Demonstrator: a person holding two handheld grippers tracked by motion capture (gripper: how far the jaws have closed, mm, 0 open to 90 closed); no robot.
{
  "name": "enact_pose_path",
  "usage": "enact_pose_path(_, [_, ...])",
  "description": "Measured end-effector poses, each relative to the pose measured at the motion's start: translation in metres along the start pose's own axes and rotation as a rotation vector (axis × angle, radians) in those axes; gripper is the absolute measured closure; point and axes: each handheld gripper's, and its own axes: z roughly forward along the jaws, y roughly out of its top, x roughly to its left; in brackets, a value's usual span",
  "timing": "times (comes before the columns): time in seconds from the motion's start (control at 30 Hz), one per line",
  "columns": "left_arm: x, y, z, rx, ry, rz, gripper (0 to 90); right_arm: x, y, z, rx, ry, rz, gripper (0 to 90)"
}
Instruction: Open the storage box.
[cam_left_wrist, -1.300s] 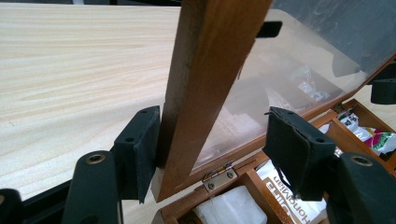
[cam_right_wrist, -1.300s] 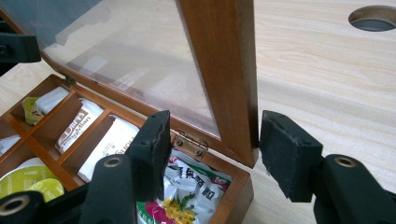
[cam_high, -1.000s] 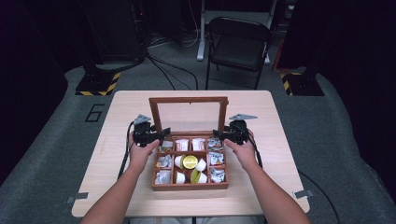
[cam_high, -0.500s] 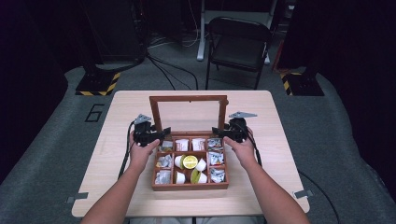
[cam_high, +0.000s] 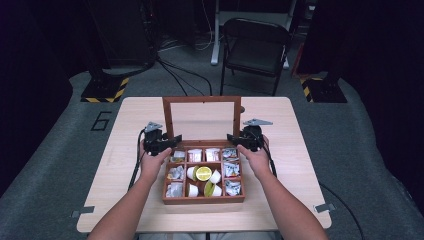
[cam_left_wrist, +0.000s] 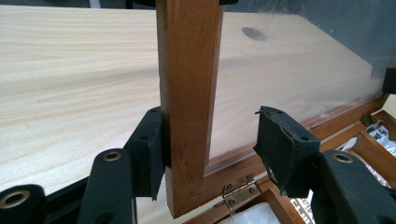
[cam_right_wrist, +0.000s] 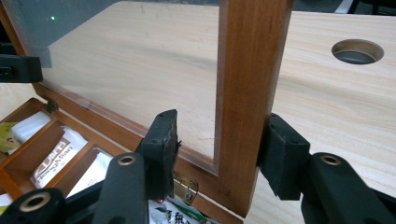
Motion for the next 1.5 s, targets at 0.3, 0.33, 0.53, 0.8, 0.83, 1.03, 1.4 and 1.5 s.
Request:
enact_pose_path(0.3, [0.001, 0.0, 0.005, 0.01, 0.012, -0.024, 44.9, -0.003, -0.001, 0.004, -0.004, -0.009, 0.019, 51.5])
enact_pose_path(0.33, [0.002, 0.001, 0.006, 0.01, 0.014, -0.025, 44.9, -0.003, -0.001, 0.005, -0.005, -0.009, 0.022, 51.5])
enact_pose_path(0.53, [0.004, 0.001, 0.008, 0.017, 0.015, -0.049, 45.1, -0.005, -0.001, 0.008, -0.005, -0.01, 0.062, 52.0])
enact_pose_path(0.8, [0.005, 0.003, 0.009, 0.03, 0.014, -0.058, 45.1, -0.007, 0.003, 0.008, 0.025, 0.002, 0.071, 53.2])
enact_pose_path(0.83, [0.005, 0.004, 0.01, 0.035, 0.014, -0.058, 45.0, -0.008, 0.003, 0.008, 0.026, 0.005, 0.074, 53.5])
enact_pose_path(1.03, [0.006, 0.006, 0.012, 0.043, 0.009, -0.063, 45.0, -0.01, 0.003, 0.006, 0.027, 0.015, 0.081, 54.9])
enact_pose_path(1.4, [0.006, 0.006, 0.014, 0.053, 0.019, -0.07, 44.1, -0.015, 0.004, 0.011, 0.044, 0.036, 0.111, 54.8])
enact_pose_path(1.5, [0.004, 0.006, 0.014, 0.059, 0.036, -0.063, 42.4, -0.016, 0.005, 0.011, 0.057, 0.04, 0.125, 54.6])
